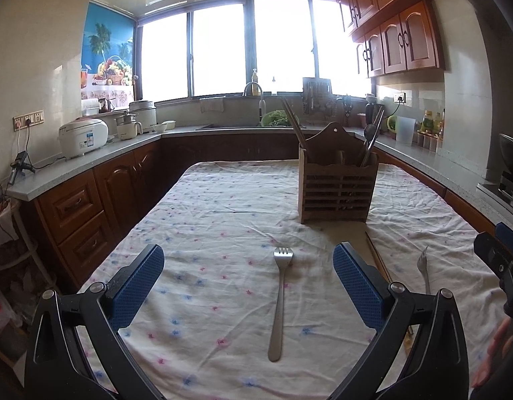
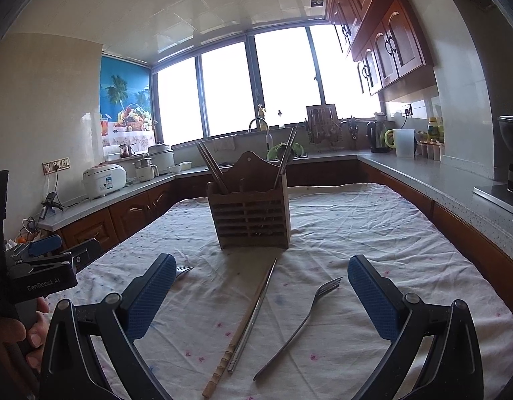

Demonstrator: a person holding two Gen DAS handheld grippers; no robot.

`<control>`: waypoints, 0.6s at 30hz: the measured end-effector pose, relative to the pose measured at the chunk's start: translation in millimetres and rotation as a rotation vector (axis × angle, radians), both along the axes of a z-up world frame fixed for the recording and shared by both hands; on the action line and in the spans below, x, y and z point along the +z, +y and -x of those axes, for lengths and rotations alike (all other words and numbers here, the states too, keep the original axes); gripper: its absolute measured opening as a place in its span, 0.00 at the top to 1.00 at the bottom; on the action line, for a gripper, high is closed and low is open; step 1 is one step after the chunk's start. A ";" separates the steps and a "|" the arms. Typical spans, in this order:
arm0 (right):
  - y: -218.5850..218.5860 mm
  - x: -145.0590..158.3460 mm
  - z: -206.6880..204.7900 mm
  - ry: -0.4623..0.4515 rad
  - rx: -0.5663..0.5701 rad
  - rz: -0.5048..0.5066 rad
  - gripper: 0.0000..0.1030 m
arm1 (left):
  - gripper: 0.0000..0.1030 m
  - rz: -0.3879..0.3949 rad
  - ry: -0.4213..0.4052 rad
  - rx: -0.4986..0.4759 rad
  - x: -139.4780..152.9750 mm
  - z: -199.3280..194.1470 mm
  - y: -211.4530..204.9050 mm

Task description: Organize utensils

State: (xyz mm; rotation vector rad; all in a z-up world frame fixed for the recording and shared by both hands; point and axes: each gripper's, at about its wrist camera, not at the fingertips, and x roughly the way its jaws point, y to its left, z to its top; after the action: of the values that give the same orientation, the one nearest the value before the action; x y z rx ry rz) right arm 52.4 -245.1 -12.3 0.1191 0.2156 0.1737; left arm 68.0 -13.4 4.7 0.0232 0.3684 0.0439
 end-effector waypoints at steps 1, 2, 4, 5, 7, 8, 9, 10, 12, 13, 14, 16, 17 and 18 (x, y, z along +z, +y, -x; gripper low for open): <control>0.5 0.2 0.4 -0.004 0.003 0.002 0.00 | 0.00 0.000 -0.002 -0.001 -0.1 0.4 -0.2; 1.0 0.3 0.6 -0.007 0.005 0.005 0.00 | 0.00 -0.003 -0.004 -0.001 0.1 0.7 -0.7; 2.1 0.5 0.6 -0.012 0.005 0.011 0.00 | 0.00 -0.009 -0.007 -0.005 0.5 0.9 -2.4; 2.5 0.7 0.7 -0.015 0.007 0.014 0.00 | 0.00 -0.012 -0.009 -0.004 0.4 1.4 -3.3; 3.5 0.6 0.8 -0.018 0.008 0.018 0.00 | 0.00 -0.014 -0.013 -0.010 0.8 1.8 -4.1; 4.1 0.7 1.1 -0.019 0.008 0.020 0.00 | 0.00 -0.017 -0.015 -0.009 0.9 2.0 -4.5; 4.2 0.7 1.2 -0.019 0.009 0.019 0.00 | 0.00 -0.019 -0.016 -0.008 1.2 2.1 -4.8; 4.3 1.0 0.9 -0.018 0.010 0.019 0.00 | 0.00 -0.021 -0.017 -0.009 1.2 2.1 -5.1; 4.7 1.7 0.6 -0.019 0.011 0.019 0.00 | 0.00 -0.023 -0.019 -0.013 1.8 2.1 -6.2; 4.8 2.0 0.3 -0.020 0.012 0.019 0.00 | 0.00 -0.026 -0.022 -0.014 2.1 2.4 -6.7; 5.2 2.3 0.1 -0.020 0.013 0.019 0.00 | 0.00 -0.028 -0.025 -0.014 2.2 3.2 -7.6; 5.2 2.8 0.7 -0.024 0.015 0.021 0.00 | 0.00 -0.029 -0.031 -0.015 2.6 3.8 -8.0; 5.3 3.3 1.2 -0.027 0.016 0.022 0.00 | 0.00 -0.031 -0.033 -0.014 2.7 4.1 -8.4; 5.2 3.4 1.7 -0.031 0.018 0.022 0.00 | 0.00 -0.031 -0.036 -0.014 3.0 4.6 -8.6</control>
State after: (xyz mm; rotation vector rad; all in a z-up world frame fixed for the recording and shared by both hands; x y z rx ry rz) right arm 50.7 -239.9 -8.9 0.0921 0.1875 0.1911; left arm 63.4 -21.9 7.6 0.0558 0.3317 0.0364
